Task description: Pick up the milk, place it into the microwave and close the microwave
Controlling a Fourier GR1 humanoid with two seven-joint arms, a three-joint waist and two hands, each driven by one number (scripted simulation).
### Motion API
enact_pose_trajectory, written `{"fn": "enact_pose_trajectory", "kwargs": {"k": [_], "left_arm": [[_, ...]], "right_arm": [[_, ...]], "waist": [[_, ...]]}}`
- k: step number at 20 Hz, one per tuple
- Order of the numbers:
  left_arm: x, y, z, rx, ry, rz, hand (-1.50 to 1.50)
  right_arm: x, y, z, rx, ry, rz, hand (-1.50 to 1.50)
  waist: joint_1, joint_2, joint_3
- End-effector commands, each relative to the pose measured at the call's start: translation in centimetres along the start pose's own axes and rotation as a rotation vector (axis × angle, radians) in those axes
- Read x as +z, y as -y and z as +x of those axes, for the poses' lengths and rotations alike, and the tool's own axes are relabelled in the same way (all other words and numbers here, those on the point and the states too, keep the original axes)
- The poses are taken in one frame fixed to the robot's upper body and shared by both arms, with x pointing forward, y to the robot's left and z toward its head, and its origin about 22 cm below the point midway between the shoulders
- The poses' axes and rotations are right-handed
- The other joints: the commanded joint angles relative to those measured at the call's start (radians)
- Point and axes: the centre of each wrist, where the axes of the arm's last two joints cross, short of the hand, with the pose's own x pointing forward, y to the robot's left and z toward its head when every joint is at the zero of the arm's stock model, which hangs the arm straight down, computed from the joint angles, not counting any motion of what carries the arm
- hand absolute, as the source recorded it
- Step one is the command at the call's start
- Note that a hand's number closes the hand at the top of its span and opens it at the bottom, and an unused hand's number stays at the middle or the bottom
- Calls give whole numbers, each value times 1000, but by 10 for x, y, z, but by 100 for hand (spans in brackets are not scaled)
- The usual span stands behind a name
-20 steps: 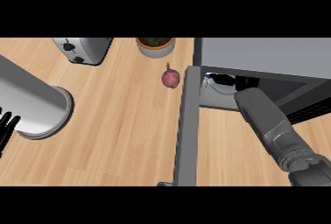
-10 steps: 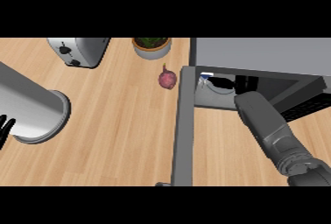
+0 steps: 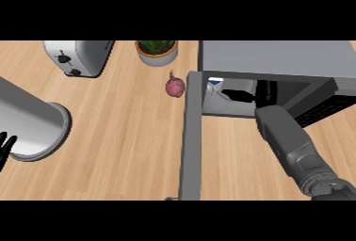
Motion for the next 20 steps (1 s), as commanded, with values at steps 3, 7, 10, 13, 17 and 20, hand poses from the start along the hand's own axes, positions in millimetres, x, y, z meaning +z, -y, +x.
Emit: {"fn": "enact_pose_trajectory", "kwargs": {"k": [3, 7, 10, 13, 17, 20], "left_arm": [[4, 8, -3, 14, -15, 0, -150], [17, 23, 4, -13, -25, -33, -150], [20, 13, -1, 18, -61, -108, -150], [12, 38, -6, 102, -36, -168, -150], [6, 38, 1, 118, -32, -217, -150], [10, 46, -6, 142, -36, -257, -150]], "right_arm": [[32, -19, -7, -163, 12, 59, -150], [34, -20, -6, -245, -18, 71, -150], [61, -32, -13, -321, -33, 89, -150], [86, -42, -16, -419, -29, 124, -150], [117, -35, -36, -534, -16, 225, -150], [133, -34, -41, -599, -19, 200, -150]], "waist": [[-34, -14, -2], [-37, -17, -2], [-45, -19, -2], [-55, -27, -2], [-73, -33, -3], [-59, -34, -3]]}}
